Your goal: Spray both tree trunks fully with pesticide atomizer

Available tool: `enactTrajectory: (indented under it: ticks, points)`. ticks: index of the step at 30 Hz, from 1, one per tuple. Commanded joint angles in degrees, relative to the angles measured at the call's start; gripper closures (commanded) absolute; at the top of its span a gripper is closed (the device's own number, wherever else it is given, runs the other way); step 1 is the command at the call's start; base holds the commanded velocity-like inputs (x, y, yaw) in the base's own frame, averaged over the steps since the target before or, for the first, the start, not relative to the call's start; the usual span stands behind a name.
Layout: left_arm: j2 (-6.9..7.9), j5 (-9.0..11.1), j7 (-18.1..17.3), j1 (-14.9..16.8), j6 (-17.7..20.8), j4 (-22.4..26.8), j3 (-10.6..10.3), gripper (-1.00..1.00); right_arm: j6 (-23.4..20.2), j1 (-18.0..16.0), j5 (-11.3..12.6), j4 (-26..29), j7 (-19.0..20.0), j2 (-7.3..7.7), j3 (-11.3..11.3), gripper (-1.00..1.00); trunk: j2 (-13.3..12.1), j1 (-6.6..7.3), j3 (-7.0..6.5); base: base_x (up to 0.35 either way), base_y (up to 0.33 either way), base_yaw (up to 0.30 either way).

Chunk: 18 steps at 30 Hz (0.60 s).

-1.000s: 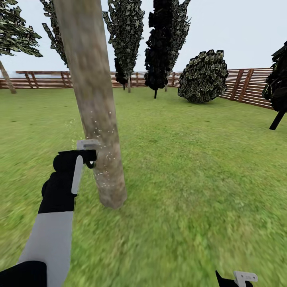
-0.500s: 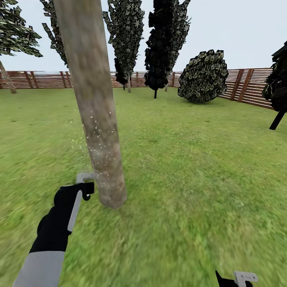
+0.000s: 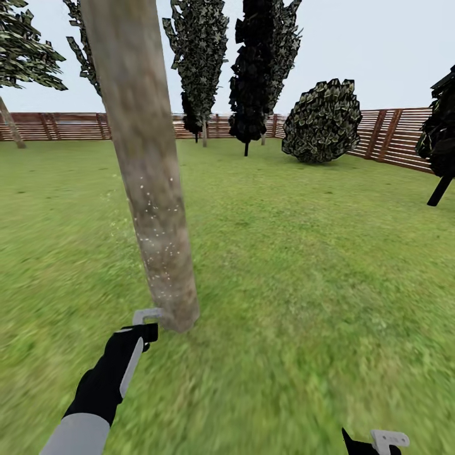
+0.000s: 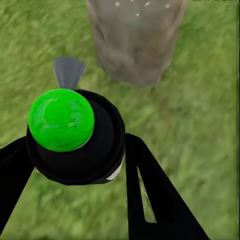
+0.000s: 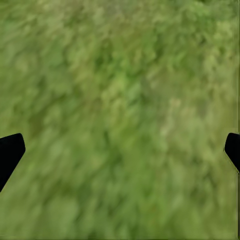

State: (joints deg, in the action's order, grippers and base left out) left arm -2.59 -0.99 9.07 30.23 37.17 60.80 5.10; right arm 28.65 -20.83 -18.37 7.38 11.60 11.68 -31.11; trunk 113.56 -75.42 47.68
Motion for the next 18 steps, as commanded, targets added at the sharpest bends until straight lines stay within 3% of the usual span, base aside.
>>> enactTrajectory:
  ticks: [1, 8, 18]
  points:
    - [-0.05, -0.1, 0.0, 0.0, -0.1, 0.0, 0.0, 1.00, 0.0, 0.0, 0.0, 0.0, 0.0, -0.03, 0.0, -1.00, 0.0, 0.00, 0.00, 0.181, -0.198, 0.000]
    - [-0.06, -0.2, 0.1, -0.2, -0.2, -0.1, 0.0, 1.00, 0.0, 0.0, 0.0, -0.1, 0.0, -0.08, 0.0, -1.00, 0.0, 0.00, 0.00, 0.152, -0.237, 0.023]
    - [-0.05, -0.1, 0.0, -0.2, -0.2, -0.1, 0.0, 1.00, 0.0, 0.0, 0.0, -0.1, 0.0, -0.08, 0.0, -1.00, 0.0, 0.00, 0.00, 0.008, -0.272, 0.024]
